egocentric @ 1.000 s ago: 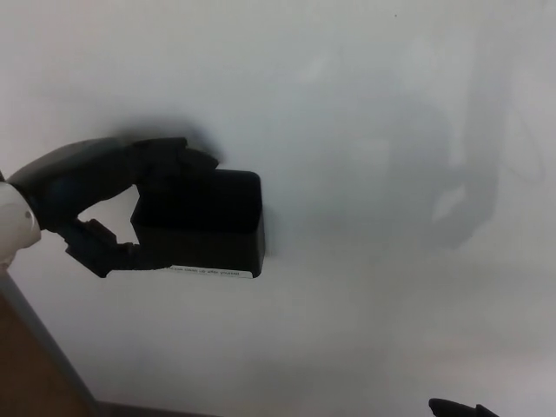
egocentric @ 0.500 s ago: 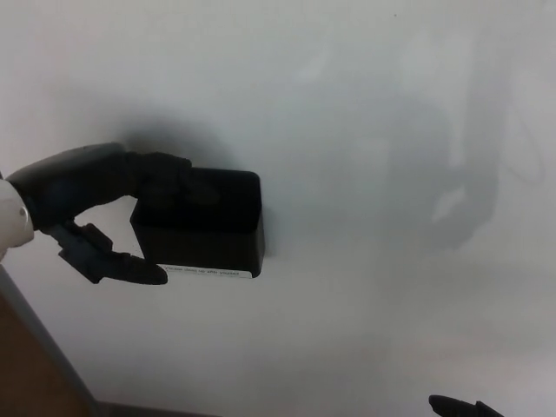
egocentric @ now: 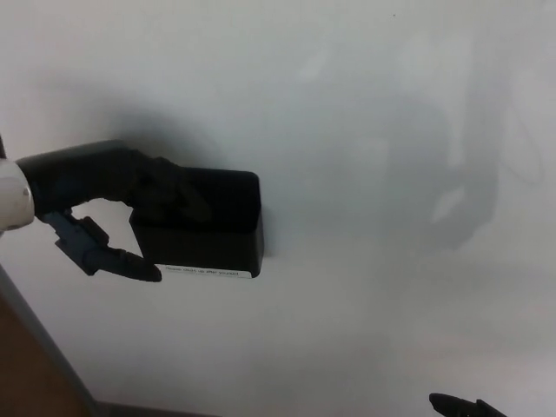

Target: A magnetic marker holder is on the left hand side of the white board, the robot put the index and middle finger into the opening of the container and pull off the magnetic holder and hand it to a human on the left hand side.

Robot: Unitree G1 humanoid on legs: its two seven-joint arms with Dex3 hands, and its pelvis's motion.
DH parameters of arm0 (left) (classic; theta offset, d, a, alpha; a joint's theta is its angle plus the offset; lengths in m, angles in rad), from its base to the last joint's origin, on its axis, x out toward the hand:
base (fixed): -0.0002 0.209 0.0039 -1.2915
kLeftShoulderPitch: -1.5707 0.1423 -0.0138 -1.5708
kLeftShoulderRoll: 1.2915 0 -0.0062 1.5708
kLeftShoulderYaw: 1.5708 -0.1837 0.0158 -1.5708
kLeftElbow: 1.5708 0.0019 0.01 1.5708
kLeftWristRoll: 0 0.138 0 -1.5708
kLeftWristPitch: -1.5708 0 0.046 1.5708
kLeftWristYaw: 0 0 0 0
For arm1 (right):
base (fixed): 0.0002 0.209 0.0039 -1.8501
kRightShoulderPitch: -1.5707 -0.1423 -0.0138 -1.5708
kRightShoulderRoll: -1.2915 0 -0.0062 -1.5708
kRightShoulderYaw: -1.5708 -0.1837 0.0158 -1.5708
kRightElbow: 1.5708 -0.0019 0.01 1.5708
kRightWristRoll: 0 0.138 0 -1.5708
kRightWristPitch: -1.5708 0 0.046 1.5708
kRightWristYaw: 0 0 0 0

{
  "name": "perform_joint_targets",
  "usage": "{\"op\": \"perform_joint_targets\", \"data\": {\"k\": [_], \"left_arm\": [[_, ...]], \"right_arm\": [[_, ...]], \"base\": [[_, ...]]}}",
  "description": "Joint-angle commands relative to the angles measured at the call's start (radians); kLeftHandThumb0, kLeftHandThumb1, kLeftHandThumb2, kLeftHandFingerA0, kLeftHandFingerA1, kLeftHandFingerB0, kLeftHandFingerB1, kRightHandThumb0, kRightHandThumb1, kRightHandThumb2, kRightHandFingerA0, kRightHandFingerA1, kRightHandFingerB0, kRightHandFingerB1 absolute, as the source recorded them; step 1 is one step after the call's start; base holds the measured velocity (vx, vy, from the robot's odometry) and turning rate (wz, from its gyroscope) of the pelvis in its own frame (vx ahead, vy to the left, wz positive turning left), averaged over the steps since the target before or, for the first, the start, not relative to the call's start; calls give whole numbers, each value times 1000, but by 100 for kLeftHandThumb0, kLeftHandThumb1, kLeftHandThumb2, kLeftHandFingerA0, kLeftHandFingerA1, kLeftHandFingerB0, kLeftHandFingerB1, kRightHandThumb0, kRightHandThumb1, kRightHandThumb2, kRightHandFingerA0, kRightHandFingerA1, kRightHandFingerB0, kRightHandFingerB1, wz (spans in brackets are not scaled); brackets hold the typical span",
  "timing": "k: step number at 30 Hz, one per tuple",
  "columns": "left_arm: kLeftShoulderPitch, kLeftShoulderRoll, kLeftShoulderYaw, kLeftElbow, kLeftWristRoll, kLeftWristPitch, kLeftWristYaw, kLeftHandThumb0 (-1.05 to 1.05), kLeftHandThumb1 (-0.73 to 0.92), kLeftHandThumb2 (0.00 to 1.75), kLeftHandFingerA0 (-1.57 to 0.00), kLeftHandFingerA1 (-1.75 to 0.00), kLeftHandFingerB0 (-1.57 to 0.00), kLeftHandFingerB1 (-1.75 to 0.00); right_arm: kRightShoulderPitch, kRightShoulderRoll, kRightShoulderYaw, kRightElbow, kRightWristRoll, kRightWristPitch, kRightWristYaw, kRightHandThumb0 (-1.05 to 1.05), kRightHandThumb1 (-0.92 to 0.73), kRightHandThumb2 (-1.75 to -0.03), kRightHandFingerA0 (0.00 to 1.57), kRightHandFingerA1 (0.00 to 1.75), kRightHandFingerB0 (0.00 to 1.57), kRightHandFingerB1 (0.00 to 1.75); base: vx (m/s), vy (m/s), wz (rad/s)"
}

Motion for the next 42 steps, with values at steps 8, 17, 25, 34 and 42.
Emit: {"op": "perform_joint_targets", "data": {"k": [8, 17, 25, 34, 42], "left_arm": [[-60, -35, -48, 47, 59, 8, -7, -79, 47, 63, -38, -37, -30, -33], [-73, -52, -81, 37, 101, 58, -12, -78, 44, 78, -25, -41, -17, -37], [-160, -54, -170, 141, 203, 103, -35, -77, 52, 57, -46, -38, -19, -27], [-207, -48, -237, 183, 272, 98, -55, -87, 49, 81, -79, -69, -12, -35], [-215, -51, -261, 143, 302, 103, -79, -81, 45, 82, -72, -66, -14, -37]], "right_arm": [[-6, -11, -5, 2, 14, -8, -2, -54, -73, -62, 73, 47, 68, 45], [15, -16, -1, -2, 5, -14, -8, -54, -73, -62, 72, 46, 69, 45], [24, -11, 2, -1, 13, -20, -1, -51, -72, -62, 75, 47, 70, 45], [5, -15, 0, 1, 19, -19, 6, -52, -73, -62, 73, 46, 70, 45], [0, -18, 1, -16, 14, -2, -2, -53, -72, -62, 73, 46, 68, 45]], "base": [[0, 0, 0], [0, 0, 0], [0, 0, 0], [0, 0, 0], [0, 0, 0]]}}
